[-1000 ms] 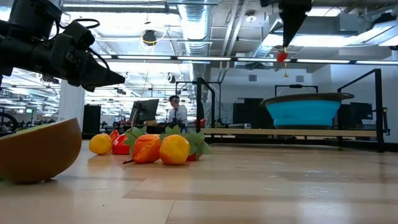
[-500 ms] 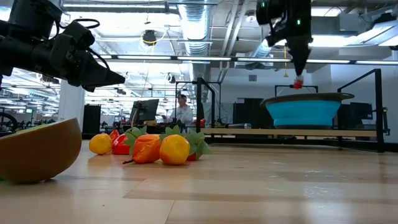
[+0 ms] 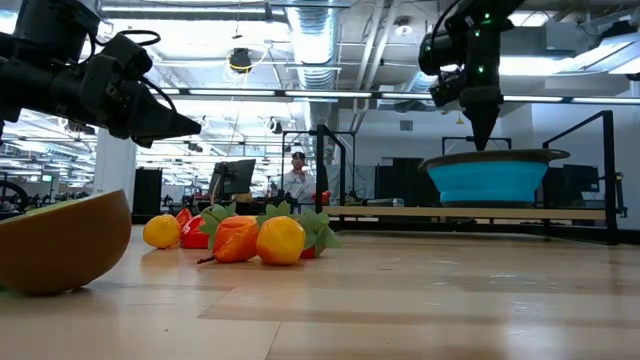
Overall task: Pick & Place Fruit
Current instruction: Put the red strawberry into the blue colander
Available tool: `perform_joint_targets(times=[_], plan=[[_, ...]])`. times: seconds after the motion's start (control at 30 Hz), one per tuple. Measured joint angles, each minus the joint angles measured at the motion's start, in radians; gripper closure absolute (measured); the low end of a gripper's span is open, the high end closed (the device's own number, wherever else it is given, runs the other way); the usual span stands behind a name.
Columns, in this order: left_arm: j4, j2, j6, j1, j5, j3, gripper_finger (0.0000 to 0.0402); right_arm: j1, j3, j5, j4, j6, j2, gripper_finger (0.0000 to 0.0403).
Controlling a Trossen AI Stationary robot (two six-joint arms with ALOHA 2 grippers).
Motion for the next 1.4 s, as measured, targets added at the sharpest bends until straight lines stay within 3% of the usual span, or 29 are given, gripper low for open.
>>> perform_joint_targets(times=[0.4,0.73,0.87,1.23,1.4], plan=[[0.000,0.000,0.000,0.000,0.000,0.000,0.0401,-0.052,-0.051,-0.003,0.006,0.032,0.000,0.0399],[0.000,0.000,0.000,0.000,0.000,0.000,0.0401,-0.051,-0.051,-0.002,0.005,0.032,0.000,0.0324],[0.000,0.000,0.000,0.000,0.000,0.000,0.0401,-0.034,-0.042,-0.002,-0.024,0.094,0.000,0.0314],[0.001,0.000,0.000,0.000,0.000,0.000,0.0401,0.186,0.105,-0.006,-0.044,0.116,-0.001,0.0348],[0.002,0.000,0.000,0.000,0.000,0.000,0.0401,0.309,0.107,-0.096,0.064,0.102,-0.001,0.0362]])
